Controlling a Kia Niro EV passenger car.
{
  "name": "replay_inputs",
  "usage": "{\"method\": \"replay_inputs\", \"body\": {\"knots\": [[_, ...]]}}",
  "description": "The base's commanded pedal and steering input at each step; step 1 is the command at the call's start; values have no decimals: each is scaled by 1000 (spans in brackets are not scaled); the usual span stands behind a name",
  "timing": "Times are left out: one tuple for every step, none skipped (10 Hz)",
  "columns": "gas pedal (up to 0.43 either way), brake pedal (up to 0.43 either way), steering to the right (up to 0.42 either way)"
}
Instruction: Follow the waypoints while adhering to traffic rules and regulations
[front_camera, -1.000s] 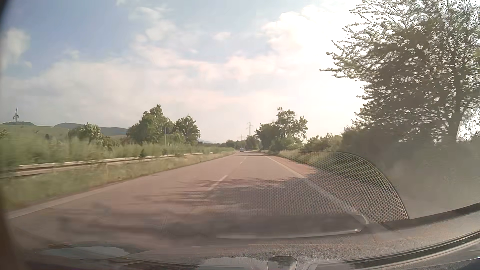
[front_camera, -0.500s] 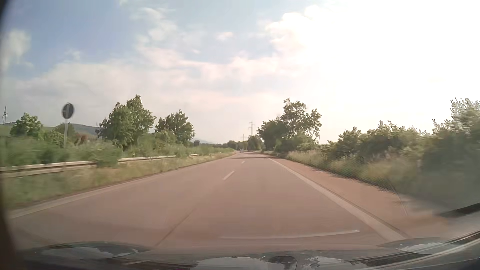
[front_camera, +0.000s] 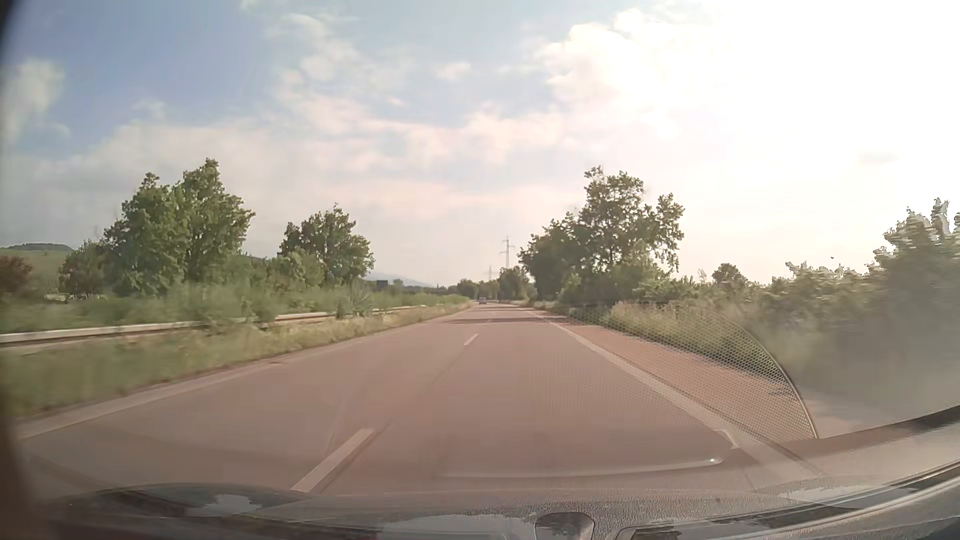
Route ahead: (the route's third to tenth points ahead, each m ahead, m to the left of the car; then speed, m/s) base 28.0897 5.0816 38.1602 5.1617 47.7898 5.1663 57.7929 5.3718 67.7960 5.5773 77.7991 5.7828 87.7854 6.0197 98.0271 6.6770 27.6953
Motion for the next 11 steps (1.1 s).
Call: {"method": "replay_inputs", "body": {"knots": [[189,0,-4],[189,0,-4],[189,0,-4],[189,0,-4],[189,0,-4],[189,0,-4],[189,0,-4],[189,0,-4],[189,0,-4],[189,0,-4],[189,0,-4]]}}
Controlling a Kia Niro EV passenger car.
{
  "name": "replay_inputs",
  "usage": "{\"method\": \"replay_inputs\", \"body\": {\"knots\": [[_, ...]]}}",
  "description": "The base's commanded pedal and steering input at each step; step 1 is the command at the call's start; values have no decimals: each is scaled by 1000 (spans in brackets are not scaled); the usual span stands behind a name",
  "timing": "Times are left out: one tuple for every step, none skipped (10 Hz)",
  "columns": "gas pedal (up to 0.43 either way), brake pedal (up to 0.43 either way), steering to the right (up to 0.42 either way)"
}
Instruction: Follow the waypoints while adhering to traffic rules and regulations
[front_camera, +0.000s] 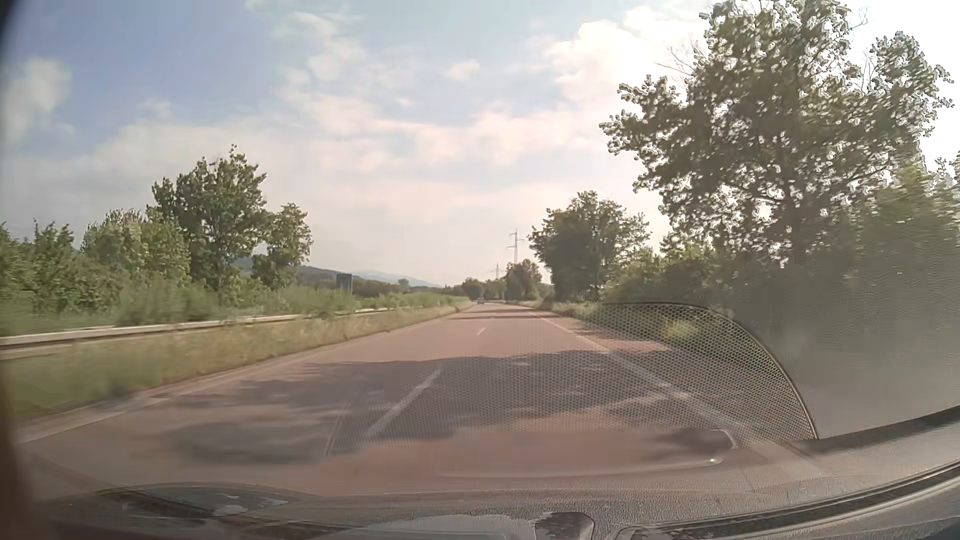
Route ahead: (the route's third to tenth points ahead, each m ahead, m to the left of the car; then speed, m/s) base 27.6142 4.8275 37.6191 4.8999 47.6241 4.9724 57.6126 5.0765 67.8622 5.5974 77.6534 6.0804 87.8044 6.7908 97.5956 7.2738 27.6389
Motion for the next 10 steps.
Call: {"method": "replay_inputs", "body": {"knots": [[189,0,-4],[189,0,-4],[189,0,-4],[189,0,-4],[189,0,-4],[189,0,-4],[189,0,-4],[189,0,-4],[189,0,-4],[189,0,-4]]}}
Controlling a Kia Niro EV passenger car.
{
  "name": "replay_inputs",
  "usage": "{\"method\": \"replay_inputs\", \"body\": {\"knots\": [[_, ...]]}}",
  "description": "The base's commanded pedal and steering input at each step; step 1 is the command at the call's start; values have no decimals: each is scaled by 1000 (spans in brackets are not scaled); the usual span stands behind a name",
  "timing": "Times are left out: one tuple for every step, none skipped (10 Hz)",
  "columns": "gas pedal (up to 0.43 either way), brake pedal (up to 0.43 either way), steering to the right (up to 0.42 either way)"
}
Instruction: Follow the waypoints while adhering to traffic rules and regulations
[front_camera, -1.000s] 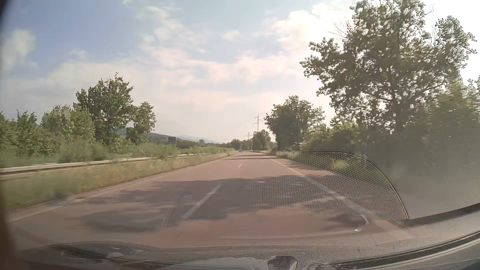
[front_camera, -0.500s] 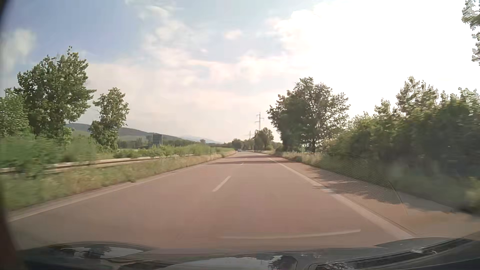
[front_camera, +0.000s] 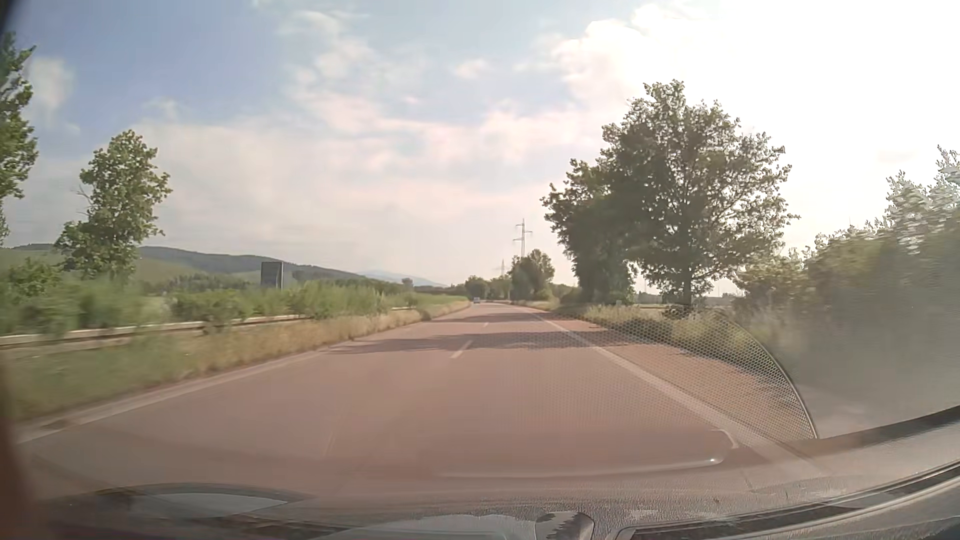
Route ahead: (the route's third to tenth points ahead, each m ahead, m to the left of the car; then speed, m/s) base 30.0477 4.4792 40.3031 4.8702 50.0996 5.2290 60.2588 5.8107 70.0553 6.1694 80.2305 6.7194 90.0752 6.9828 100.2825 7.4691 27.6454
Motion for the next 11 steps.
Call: {"method": "replay_inputs", "body": {"knots": [[189,0,-4],[189,0,-4],[189,0,-4],[189,0,-4],[189,0,-4],[189,0,-4],[189,0,-4],[189,0,-4],[189,0,-4],[189,0,-4],[189,0,-4]]}}
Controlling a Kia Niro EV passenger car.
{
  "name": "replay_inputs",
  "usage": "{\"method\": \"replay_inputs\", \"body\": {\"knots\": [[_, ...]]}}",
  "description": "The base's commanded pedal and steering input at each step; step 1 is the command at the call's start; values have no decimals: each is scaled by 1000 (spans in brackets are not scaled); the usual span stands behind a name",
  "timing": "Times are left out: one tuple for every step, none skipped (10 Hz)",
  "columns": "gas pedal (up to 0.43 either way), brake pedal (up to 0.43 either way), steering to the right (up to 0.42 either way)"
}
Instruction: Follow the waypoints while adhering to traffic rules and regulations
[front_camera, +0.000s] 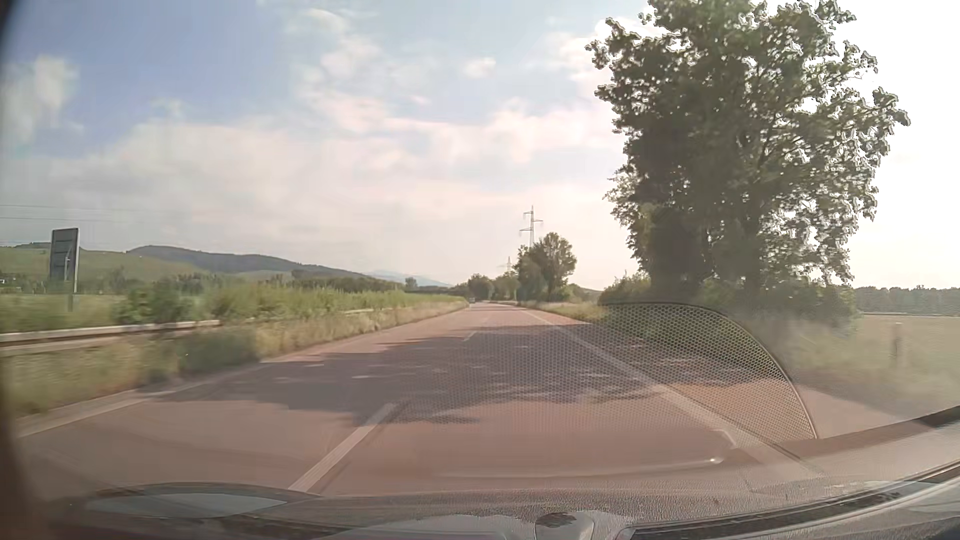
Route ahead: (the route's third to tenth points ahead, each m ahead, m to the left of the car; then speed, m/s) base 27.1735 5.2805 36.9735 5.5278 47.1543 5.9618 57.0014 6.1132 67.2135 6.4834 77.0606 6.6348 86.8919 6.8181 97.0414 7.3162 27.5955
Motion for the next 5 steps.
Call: {"method": "replay_inputs", "body": {"knots": [[189,0,-4],[189,0,-4],[189,0,-4],[189,0,-4],[189,0,-4]]}}
